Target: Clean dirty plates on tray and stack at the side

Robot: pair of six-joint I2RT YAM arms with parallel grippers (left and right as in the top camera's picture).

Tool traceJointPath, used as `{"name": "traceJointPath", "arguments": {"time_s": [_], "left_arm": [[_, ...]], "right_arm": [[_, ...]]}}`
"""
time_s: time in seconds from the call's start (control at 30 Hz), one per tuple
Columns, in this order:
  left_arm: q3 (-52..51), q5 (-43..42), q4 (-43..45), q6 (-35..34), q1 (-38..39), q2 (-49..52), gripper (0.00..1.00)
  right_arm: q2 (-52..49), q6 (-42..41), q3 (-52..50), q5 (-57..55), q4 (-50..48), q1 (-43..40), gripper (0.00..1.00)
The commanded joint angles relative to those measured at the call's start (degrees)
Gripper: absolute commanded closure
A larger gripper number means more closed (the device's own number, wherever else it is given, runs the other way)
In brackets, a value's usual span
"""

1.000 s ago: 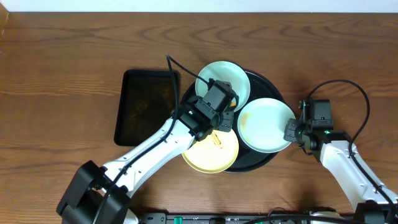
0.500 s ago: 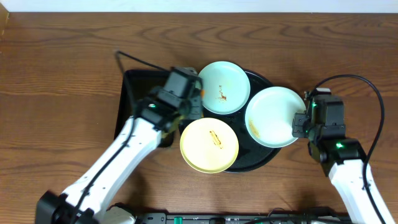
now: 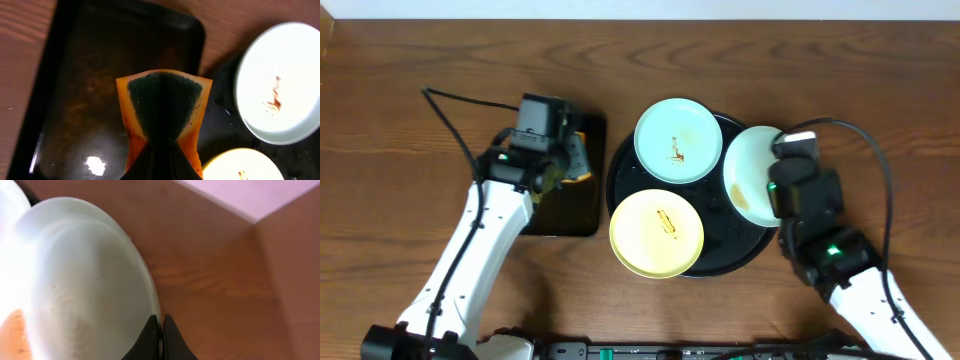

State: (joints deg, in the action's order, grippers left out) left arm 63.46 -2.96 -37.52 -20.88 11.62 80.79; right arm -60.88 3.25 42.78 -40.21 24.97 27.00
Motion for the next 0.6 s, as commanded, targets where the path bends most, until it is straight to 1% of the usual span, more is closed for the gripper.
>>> {"name": "traceJointPath", "arguments": {"time_s": [0.0,0.2,0.37,0.57], "left_arm": [[0.31,0.61,-0.22,0.96,-1.99,-0.31,0.92],[0.31,0.61,-0.22,0.96,-2.40,-0.31,0.92],[0.31,0.61,-0.24,0.96,-2.40,-0.31,0.92],[0.31,0.63,-0.61,0.96,-2.40,-0.31,0.92]], "right_arm": [[0.17,7.28,1.79,-13.64,-2.14,5.49,0.99],[-2.80,15.98,1.79,-23.98,-6.97,13.07,0.99],[-6.49,22.97,1.79,-30.51,-12.24,16.83,0.99],[-8.96,24.04,1.79,-32.02,-14.62,17.59,0.99]]}}
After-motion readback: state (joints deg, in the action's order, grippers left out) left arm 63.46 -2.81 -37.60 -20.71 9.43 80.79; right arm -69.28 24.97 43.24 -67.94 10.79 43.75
